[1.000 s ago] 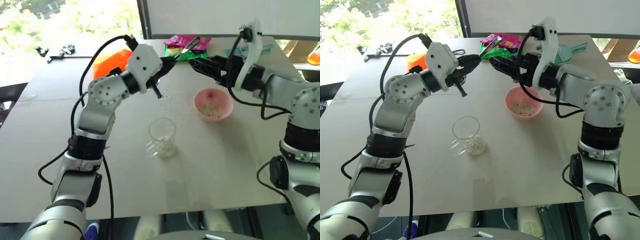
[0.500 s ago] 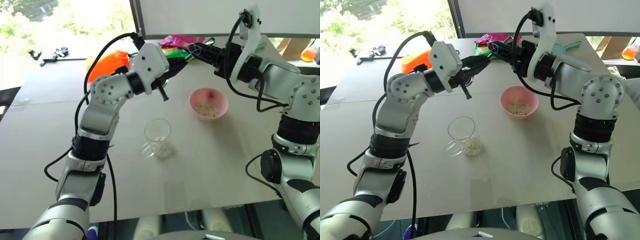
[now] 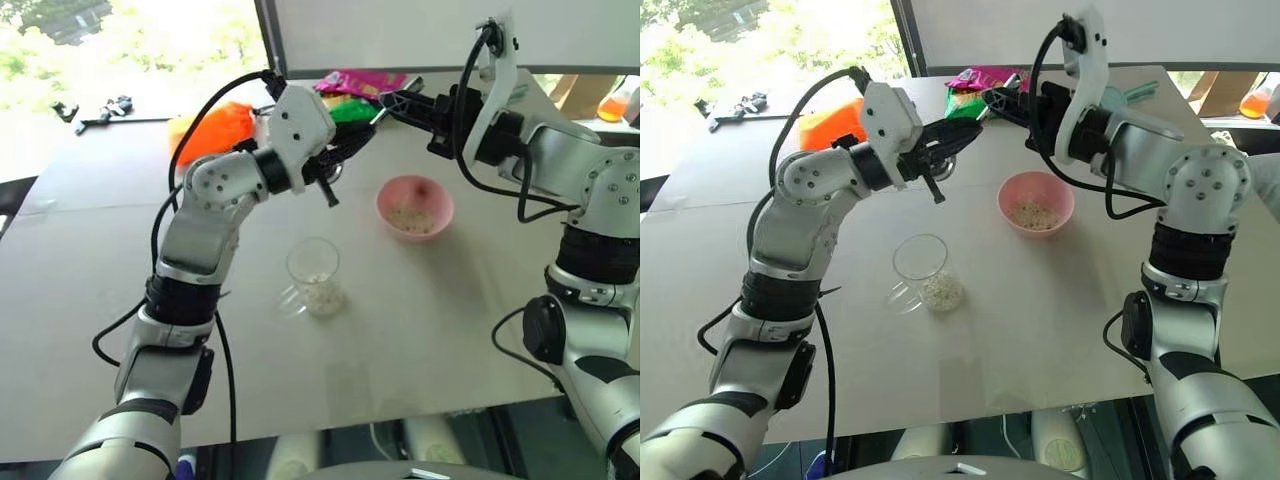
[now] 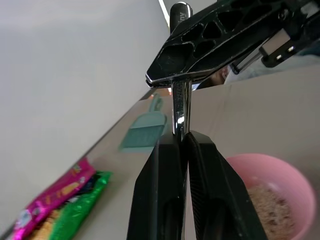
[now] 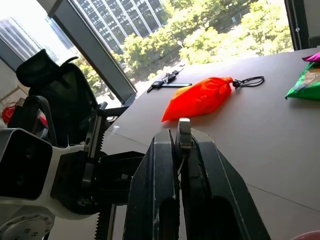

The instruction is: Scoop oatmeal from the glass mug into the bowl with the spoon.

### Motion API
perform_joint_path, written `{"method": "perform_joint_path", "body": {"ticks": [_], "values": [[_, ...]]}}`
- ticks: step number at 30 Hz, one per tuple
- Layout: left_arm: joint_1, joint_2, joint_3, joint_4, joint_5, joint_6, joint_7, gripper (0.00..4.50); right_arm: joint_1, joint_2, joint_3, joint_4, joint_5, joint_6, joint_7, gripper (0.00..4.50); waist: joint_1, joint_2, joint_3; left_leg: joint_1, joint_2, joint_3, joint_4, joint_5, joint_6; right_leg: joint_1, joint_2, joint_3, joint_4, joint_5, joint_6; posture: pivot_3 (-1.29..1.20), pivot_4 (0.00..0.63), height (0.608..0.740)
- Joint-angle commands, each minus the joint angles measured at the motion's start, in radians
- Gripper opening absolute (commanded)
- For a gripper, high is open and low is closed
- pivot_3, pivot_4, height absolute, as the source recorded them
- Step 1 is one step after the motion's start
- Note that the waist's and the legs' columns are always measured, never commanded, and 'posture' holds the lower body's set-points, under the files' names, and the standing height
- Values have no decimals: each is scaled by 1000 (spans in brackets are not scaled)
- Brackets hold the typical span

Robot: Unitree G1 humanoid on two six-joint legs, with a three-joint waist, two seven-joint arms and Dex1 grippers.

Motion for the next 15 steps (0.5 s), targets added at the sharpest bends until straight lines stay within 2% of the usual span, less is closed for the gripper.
{"method": "perform_joint_path", "body": {"ticks": [1, 4, 6, 7, 9, 10, 13, 15], "values": [[0, 26, 172, -126, -205, 203, 55, 1611, -46, -26, -77, 34, 0, -33, -41, 0, 0, 0, 0, 0, 0, 0, 0, 0, 0, 0, 0, 0, 0, 0, 0, 0, 150, 740], [41, 71, 338, -259, -473, 472, 169, 3075, -54, -48, -121, 81, 0, -42, -63, 0, -3, 0, 0, 0, 0, 0, 0, 0, 0, 0, 0, 0, 0, 0, 0, 0, 150, 740], [94, 114, 444, -336, -627, 595, 263, 4078, -46, -66, -137, 96, -8, -46, -62, 0, -5, 0, 0, 0, 0, 1, -1, 0, 0, 0, 0, 0, -1, 0, 0, 0, 150, 740], [118, 129, 484, -363, -685, 633, 313, 4414, -41, -72, -141, 98, -10, -47, -61, 0, -6, 0, 0, 0, 0, 1, -1, 0, 0, 0, 0, 1, -1, 0, 0, 0, 150, 740], [210, 146, 562, -436, -776, 665, 411, 4471, -28, -80, -150, 98, -12, -45, -55, 0, -4, 0, 0, 0, 0, 0, 0, 0, 0, 0, 0, 0, -1, 0, 0, 0, 150, 740], [293, 125, 591, -505, -755, 619, 422, 4471, -20, -82, -152, 96, -14, -45, -52, 0, -4, 0, 0, 0, 0, 1, 0, 0, 0, 0, 0, 0, 0, 0, 0, 0, 150, 740], [607, 110, 673, -673, -751, 574, 386, 4471, 0, -79, -153, 90, -19, -47, -47, 0, -9, 1, 0, 3, 1, 5, -1, 0, 0, 2, 0, 3, -1, 0, 0, 0, 150, 740], [823, 104, 716, -748, -740, 521, 286, 4471, 15, -77, -145, 83, -23, -46, -36, 0, -8, 1, 0, 3, 2, 5, -2, 0, 0, 1, 0, 4, -1, 0, 0, 0, 150, 740]]}}
